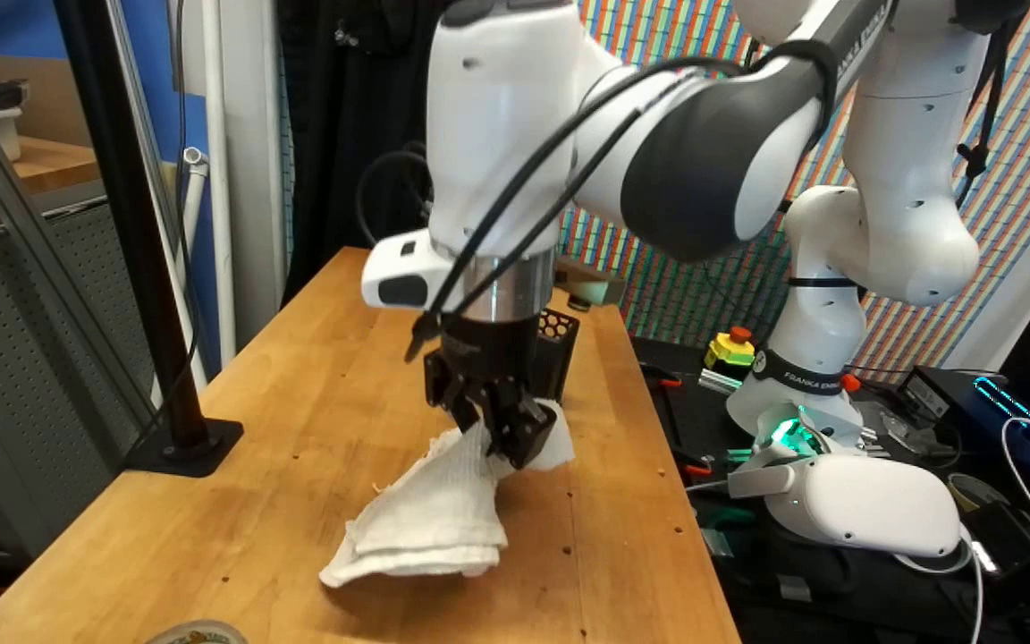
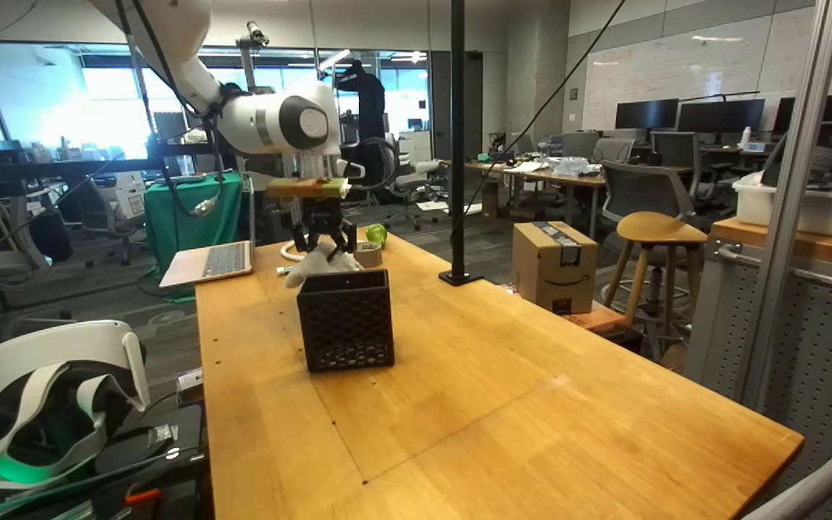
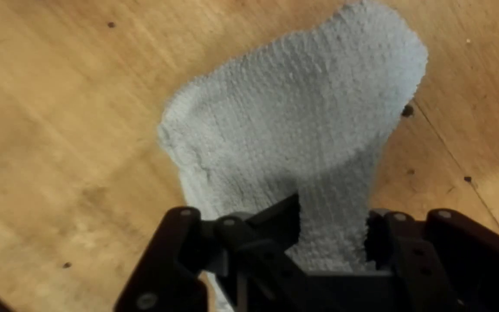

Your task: Put the towel in the box

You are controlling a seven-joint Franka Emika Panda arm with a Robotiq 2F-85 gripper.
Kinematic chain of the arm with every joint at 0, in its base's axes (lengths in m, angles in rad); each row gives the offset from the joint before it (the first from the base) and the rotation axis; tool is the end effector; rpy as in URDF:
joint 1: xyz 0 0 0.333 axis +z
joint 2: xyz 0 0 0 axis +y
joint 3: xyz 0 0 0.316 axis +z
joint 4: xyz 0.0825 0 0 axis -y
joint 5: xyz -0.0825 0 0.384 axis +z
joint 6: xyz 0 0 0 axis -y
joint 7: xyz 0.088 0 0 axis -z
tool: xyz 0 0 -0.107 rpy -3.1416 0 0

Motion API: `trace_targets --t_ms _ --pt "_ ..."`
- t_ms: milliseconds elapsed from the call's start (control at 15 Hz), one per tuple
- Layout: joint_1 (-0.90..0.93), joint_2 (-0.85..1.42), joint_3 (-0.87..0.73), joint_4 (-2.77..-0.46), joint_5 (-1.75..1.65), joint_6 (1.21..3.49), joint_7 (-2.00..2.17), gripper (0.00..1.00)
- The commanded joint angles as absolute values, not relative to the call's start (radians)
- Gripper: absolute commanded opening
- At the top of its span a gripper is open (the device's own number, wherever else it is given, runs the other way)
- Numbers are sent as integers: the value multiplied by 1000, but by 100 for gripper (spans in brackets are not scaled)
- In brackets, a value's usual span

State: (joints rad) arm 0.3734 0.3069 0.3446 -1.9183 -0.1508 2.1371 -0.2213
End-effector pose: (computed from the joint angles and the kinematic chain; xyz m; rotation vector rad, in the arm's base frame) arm 0.4679 0.3876 0.3367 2.7131 1.5056 -0.0919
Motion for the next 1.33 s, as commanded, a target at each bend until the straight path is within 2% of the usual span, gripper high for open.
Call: trace_targets --t_ms 0,467,1267 --pt "339 176 318 -1946 -156 2151 -203 17" --pt "278 28 266 -1999 -191 2125 -219 18" --pt "211 -274 191 -2224 -176 2175 -226 17"
